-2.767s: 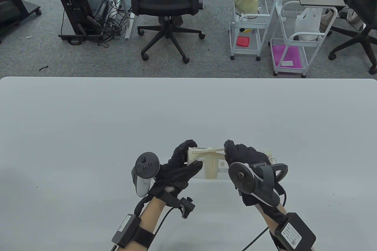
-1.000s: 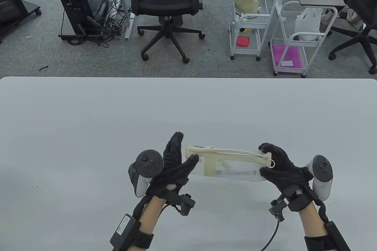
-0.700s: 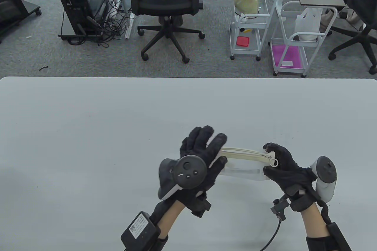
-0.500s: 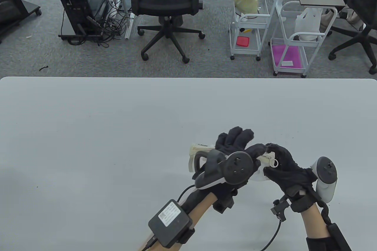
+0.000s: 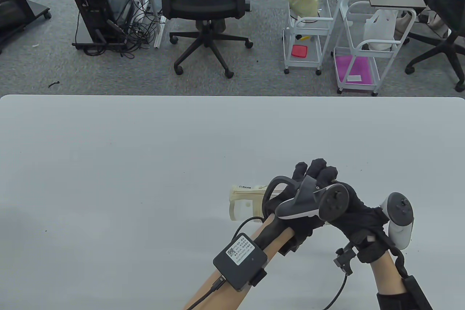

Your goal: Put marker and eraser into the pencil pouch

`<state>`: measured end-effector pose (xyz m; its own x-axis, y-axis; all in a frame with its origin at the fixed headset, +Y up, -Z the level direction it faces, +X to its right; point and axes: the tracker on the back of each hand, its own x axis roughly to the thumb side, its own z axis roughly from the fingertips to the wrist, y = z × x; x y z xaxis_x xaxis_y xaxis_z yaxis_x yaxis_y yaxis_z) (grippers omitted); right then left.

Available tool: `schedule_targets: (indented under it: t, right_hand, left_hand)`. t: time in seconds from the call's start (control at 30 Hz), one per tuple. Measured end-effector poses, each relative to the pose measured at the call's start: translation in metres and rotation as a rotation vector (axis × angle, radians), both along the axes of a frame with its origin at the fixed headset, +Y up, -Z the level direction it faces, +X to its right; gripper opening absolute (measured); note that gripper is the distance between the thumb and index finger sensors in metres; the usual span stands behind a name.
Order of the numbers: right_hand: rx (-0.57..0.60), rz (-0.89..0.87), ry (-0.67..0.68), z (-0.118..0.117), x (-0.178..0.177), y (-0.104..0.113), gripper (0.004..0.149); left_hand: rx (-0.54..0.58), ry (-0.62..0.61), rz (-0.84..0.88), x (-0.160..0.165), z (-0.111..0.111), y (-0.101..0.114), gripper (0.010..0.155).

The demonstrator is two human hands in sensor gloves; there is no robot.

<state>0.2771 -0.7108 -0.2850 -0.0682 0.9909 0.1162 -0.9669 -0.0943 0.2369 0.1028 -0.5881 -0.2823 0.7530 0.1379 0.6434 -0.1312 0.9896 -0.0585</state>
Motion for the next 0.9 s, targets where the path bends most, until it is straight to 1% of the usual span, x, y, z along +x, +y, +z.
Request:
schedule_targets:
  t: [0.1,0.23,0.33,0.47,0.67,0.9]
  right_hand:
    - [0.010,-0.002,-0.008,0.000,0.000,0.001,0.066]
    - [0.024,-0.048,-0.019,0.000,0.003,0.001,0.064]
    - [0.045,-0.042,-0.005,0.002,0.003,0.006,0.064]
    - [0.067,-0.027,-0.022,0.004,0.002,0.010,0.061]
    - [0.069,-0.024,-0.021,0.004,0.002,0.010,0.060]
    - [0.064,-0.018,-0.014,0.004,0.001,0.010,0.060]
  left_hand:
    - [-0.009,-0.010,-0.009,-0.005,0.003,0.008,0.042]
    - [0.032,-0.009,-0.035,-0.015,0.006,0.022,0.042]
    - [0.039,-0.013,-0.064,-0.024,0.009,0.030,0.042]
    - [0.064,-0.005,-0.107,-0.036,0.014,0.038,0.042]
    - [0.072,0.016,-0.155,-0.057,0.014,0.041,0.041]
    - [0.052,0.051,-0.179,-0.088,0.010,0.038,0.041]
